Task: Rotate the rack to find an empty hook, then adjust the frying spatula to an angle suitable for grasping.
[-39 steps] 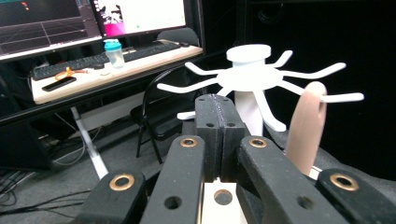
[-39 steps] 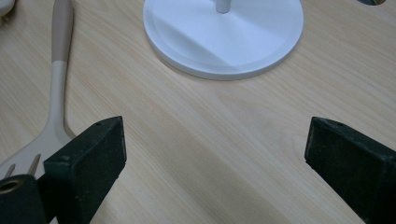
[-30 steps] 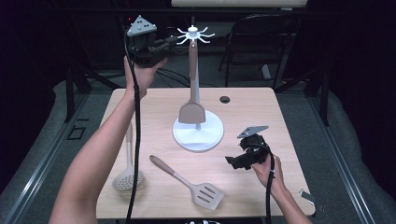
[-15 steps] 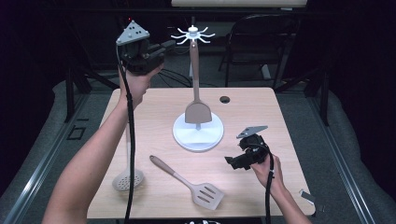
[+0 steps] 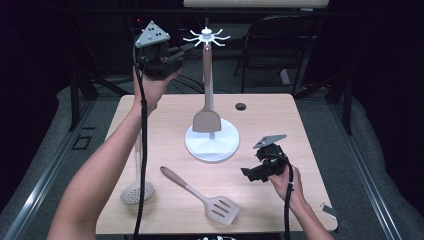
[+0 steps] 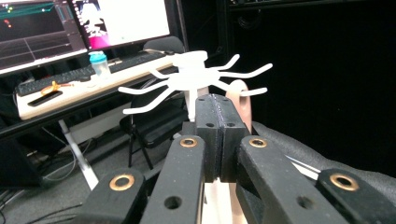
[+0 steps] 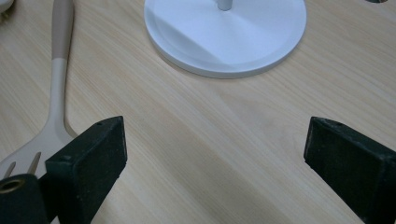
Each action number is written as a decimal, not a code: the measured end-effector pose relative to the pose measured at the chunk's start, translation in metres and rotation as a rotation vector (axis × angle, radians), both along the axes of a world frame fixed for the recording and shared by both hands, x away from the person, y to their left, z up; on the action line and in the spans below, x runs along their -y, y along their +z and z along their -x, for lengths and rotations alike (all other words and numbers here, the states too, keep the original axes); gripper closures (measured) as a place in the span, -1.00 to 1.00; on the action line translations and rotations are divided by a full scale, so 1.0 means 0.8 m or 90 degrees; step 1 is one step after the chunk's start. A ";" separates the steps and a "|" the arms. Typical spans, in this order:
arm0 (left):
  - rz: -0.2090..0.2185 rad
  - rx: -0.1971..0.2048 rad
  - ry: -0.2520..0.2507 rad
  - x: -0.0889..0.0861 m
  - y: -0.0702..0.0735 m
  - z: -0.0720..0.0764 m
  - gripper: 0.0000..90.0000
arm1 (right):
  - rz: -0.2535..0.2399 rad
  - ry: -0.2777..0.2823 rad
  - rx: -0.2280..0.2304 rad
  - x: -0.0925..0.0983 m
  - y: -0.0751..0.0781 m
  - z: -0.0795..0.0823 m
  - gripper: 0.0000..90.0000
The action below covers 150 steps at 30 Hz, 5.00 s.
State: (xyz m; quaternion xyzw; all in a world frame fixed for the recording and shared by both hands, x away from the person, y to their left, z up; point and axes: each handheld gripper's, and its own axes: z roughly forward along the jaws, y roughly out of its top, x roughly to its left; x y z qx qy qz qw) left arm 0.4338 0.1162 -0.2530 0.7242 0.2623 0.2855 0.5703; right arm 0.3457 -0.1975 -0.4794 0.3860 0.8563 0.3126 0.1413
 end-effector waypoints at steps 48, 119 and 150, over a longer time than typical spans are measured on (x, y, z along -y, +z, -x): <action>0.037 -0.018 0.032 -0.033 -0.007 -0.004 0.54 | -0.001 0.006 -0.002 -0.002 0.001 0.002 -0.88; 0.022 -0.337 0.146 -0.129 -0.291 0.097 -0.91 | 0.024 0.084 -0.041 -0.054 -0.019 0.043 0.57; -0.072 -0.398 0.181 -0.077 -0.324 0.121 -0.77 | 0.142 0.146 -0.191 -0.102 -0.082 0.096 0.98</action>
